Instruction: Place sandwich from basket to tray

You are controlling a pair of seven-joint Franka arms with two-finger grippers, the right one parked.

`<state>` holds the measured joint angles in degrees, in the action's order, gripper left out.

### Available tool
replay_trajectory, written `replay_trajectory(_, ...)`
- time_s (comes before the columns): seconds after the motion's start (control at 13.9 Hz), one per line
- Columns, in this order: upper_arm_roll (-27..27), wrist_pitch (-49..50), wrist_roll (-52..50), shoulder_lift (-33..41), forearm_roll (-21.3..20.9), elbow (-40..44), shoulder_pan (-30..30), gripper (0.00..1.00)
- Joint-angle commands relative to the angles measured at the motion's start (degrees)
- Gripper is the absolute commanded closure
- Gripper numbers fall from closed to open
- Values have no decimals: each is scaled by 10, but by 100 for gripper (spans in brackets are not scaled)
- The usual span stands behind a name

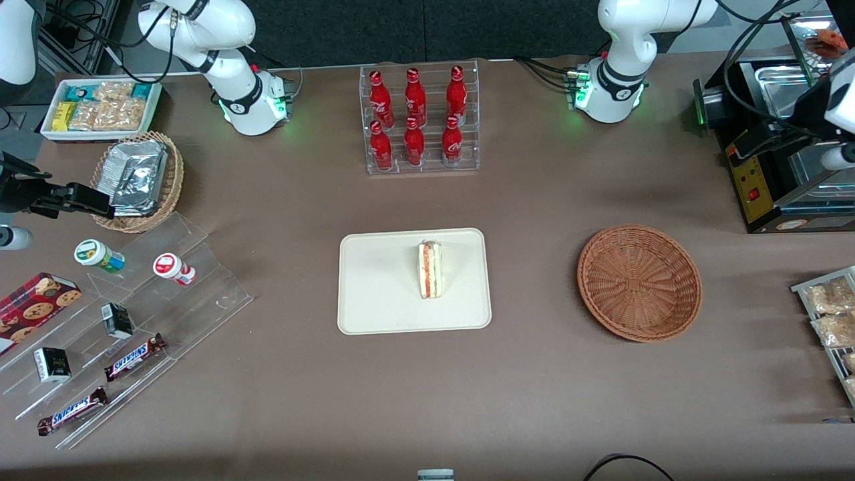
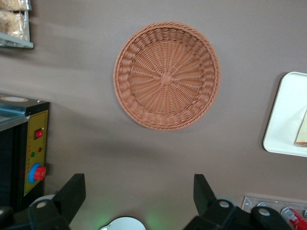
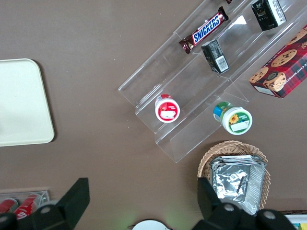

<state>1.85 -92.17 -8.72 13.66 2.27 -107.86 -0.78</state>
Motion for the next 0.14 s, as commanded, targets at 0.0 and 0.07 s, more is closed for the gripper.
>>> replay_trajectory(0.0,-5,14,-24,-50,1,65,10,1)
replay_trajectory(0.07,-5,25,-18,-60,1,84,10,1)
